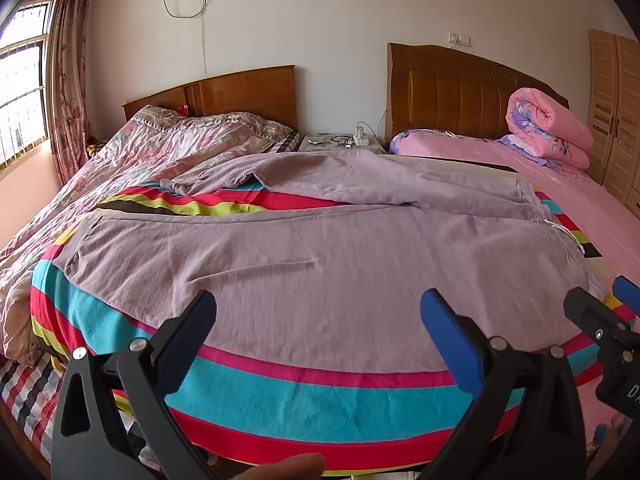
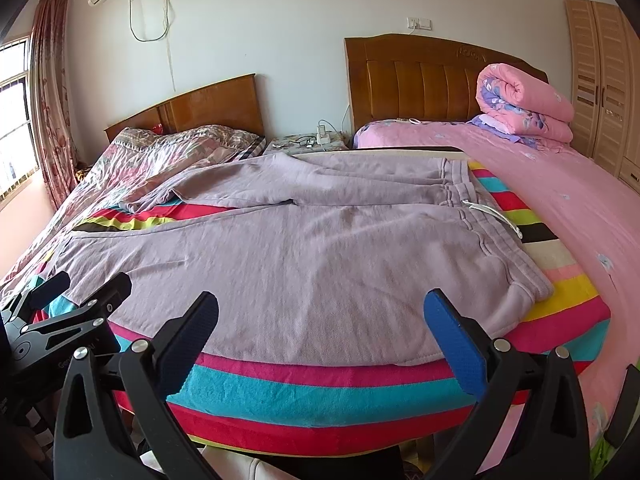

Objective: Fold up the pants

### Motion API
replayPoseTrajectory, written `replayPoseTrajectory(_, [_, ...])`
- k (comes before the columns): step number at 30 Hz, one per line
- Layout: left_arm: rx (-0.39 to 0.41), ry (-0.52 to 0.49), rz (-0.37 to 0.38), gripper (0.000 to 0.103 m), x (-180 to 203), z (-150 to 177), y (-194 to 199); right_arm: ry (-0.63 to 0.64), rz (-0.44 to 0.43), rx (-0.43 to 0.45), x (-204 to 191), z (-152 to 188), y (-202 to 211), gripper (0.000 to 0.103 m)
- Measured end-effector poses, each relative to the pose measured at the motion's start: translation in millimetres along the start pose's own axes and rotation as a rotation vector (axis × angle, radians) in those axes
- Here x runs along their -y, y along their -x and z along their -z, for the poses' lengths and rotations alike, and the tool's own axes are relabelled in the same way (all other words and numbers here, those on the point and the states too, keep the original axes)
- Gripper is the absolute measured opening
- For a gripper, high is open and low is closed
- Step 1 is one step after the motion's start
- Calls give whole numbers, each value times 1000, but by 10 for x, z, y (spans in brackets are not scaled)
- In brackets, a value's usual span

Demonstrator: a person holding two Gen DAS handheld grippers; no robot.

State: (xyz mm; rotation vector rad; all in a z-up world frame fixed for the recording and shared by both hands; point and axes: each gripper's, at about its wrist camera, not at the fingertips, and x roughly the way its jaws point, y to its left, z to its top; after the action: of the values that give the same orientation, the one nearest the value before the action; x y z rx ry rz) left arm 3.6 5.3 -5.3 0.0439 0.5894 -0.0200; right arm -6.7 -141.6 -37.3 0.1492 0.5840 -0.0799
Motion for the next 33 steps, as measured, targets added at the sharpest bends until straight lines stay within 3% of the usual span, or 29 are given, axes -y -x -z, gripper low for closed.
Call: replayPoseTrajectory(33, [-10, 2, 3, 102, 6, 42, -10, -10, -13, -14, -30, 72, -7, 99])
